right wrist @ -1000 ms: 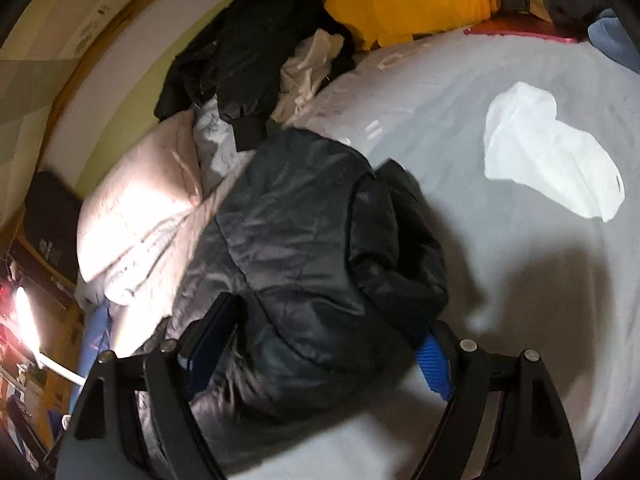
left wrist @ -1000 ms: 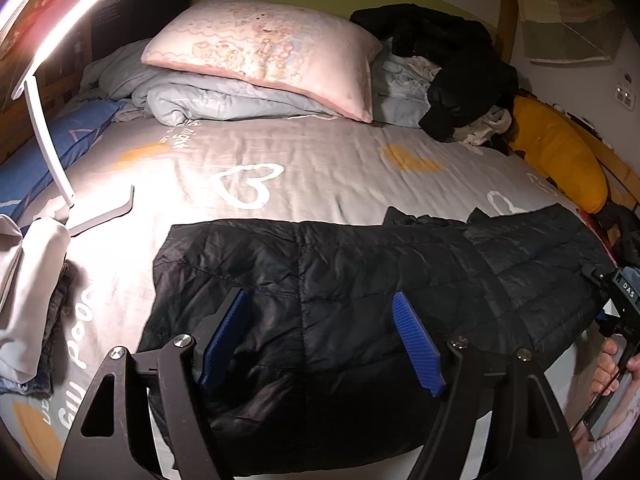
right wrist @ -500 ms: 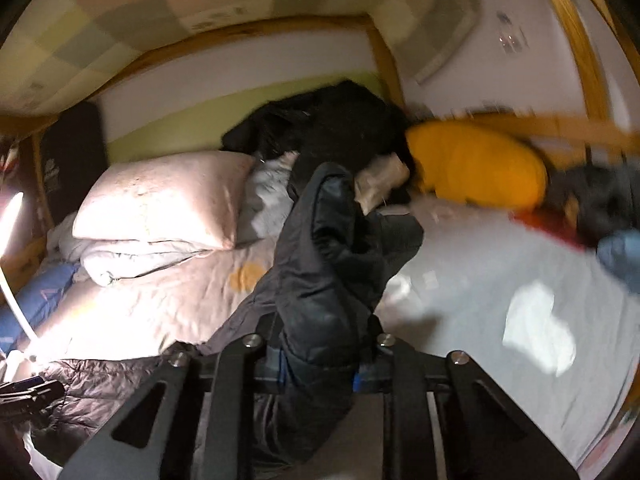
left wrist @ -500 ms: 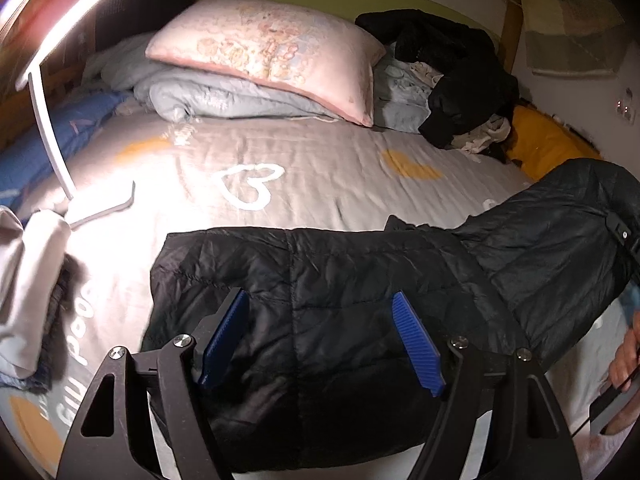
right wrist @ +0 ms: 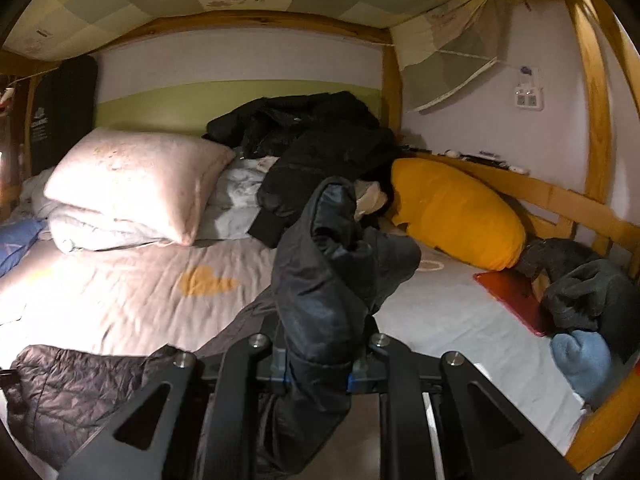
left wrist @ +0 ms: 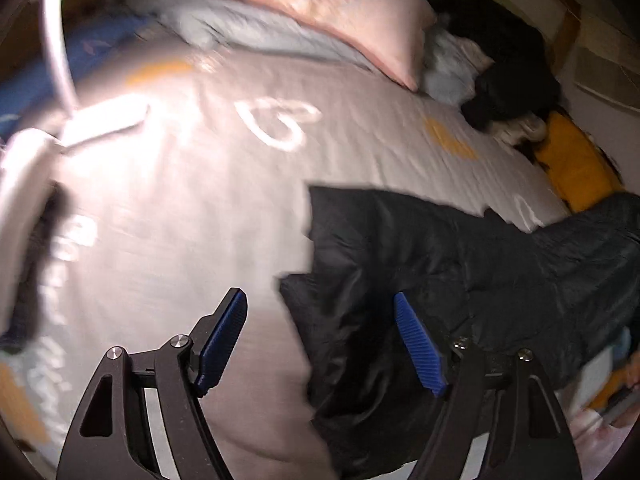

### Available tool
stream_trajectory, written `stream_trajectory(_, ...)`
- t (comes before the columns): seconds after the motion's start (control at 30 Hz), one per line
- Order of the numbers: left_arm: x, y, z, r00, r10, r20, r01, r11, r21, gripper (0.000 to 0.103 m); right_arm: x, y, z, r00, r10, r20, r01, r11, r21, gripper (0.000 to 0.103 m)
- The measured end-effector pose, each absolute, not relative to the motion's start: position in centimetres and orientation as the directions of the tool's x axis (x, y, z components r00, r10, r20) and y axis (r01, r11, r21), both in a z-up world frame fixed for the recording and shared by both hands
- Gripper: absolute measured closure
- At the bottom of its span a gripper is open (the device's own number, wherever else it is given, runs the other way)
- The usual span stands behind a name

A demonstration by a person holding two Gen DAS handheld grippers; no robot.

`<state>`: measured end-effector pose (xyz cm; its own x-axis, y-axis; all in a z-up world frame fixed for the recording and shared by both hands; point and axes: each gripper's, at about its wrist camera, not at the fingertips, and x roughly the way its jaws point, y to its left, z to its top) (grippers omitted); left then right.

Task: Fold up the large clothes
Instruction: 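Lift the held bundle end and fold it over with the right gripper, then grasp the folded jacket with the left gripper while the right gripper holds it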

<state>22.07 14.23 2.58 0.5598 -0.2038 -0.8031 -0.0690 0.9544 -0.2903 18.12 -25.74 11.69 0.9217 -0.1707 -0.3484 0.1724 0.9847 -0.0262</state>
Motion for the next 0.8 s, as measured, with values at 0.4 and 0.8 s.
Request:
stream_trajectory(0.4,24.8,12.5,2.1,0.580,-0.346,-0.738,0.061,0.921,-0.384,0.089,16.2,-19.1,11.7,0.904,0.261,-0.339,-0.189,0.955,0.230,0.084)
stream_trajectory(0.8,25.1,11.9,1.8,0.576,-0.350,-0.739,0.079,0.923,-0.376,0.089,18.1,-10.7,5.3,0.736,0.489,-0.467,-0.339,0.864,0.372,0.083)
